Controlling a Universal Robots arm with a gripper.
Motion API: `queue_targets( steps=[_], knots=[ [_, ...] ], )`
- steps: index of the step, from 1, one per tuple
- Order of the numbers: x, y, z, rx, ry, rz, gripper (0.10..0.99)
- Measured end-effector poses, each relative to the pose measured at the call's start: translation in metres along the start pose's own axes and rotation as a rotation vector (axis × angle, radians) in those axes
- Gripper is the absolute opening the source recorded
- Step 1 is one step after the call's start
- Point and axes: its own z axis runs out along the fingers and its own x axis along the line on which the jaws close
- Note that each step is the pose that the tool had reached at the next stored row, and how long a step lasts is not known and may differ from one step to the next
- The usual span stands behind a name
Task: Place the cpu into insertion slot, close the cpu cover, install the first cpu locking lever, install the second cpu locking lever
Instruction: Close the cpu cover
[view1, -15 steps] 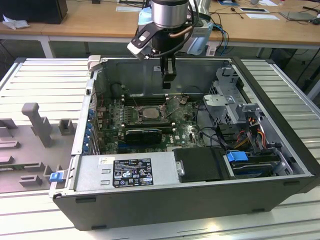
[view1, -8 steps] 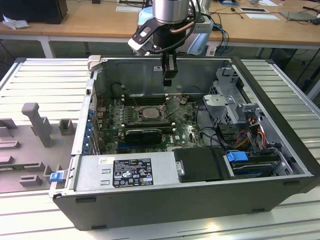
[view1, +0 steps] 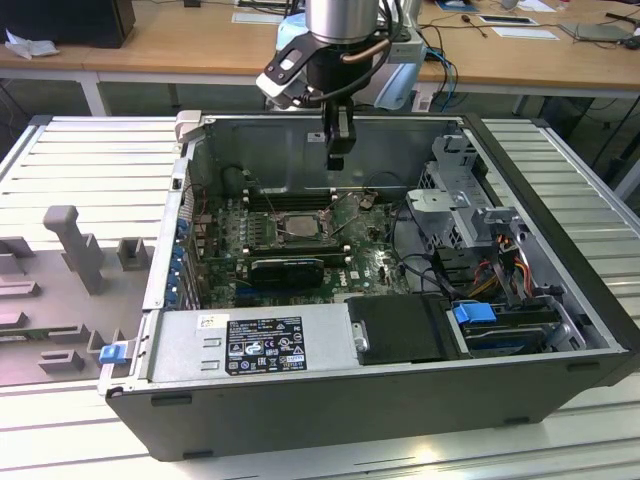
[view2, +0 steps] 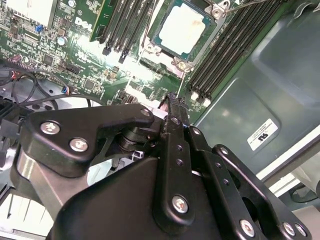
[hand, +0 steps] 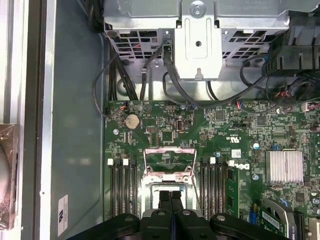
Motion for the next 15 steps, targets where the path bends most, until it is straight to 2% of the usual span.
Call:
queue_targets(
  steps=[10,15],
  knots=[
    [0.0006,0.0012,-0.0033,0.000,-0.0005,0.000,0.106],
    [0.0007,0.0118,-0.0027,0.000,-0.0008,0.000,0.106]
  ],
)
